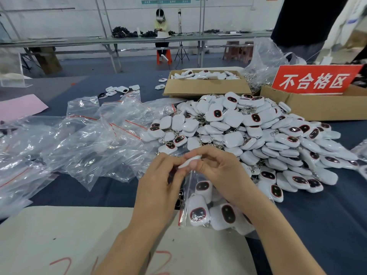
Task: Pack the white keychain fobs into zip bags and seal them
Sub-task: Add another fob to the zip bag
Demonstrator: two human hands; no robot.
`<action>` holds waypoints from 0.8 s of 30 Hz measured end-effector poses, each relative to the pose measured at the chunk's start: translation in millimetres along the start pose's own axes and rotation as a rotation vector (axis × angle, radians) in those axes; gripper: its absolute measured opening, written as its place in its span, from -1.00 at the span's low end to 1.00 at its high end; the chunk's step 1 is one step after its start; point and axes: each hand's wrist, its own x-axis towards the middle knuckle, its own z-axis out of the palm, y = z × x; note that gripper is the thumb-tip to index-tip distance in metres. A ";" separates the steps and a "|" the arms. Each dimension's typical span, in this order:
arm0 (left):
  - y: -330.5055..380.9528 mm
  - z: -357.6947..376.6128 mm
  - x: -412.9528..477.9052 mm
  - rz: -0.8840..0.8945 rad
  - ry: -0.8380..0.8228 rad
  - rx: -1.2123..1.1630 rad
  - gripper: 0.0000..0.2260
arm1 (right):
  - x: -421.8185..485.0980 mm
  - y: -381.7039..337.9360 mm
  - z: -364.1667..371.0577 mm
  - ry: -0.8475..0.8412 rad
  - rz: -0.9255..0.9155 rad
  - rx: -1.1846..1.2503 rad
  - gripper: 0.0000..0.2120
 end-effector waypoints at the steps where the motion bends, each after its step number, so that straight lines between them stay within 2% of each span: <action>1: -0.5 -0.5 -0.1 0.033 0.020 0.020 -0.93 | -0.1 1.0 -0.8 0.009 -0.006 -0.003 -0.88; 4: -1.3 -1.2 0.0 0.084 0.056 0.041 -0.92 | -0.8 1.9 -1.8 0.009 -0.004 0.001 -0.88; 7: -1.4 -1.3 0.9 0.063 0.050 0.042 -0.91 | -0.4 0.5 -0.9 0.014 -0.004 0.019 -0.85; 11: 0.7 -1.2 3.7 -0.063 -0.014 -0.165 -0.93 | -1.9 -1.4 -1.8 0.001 0.041 0.049 -0.84; 13: 0.3 -2.3 5.2 -0.162 -0.072 -0.288 -0.83 | -2.9 -3.2 -2.8 -0.029 0.070 0.101 -0.83; 15: -2.0 -3.9 6.2 -0.244 -0.150 -0.370 -0.73 | -3.8 -6.1 -1.9 -0.068 0.086 0.184 -0.74; 18: -1.3 -3.8 6.3 -0.242 -0.142 -0.388 -0.84 | -4.4 -7.3 -0.4 -0.076 0.069 0.163 -0.62; 24: 2.7 -4.3 5.5 -0.220 -0.086 -0.397 -0.89 | -1.6 -1.7 4.3 0.003 0.066 0.037 -0.70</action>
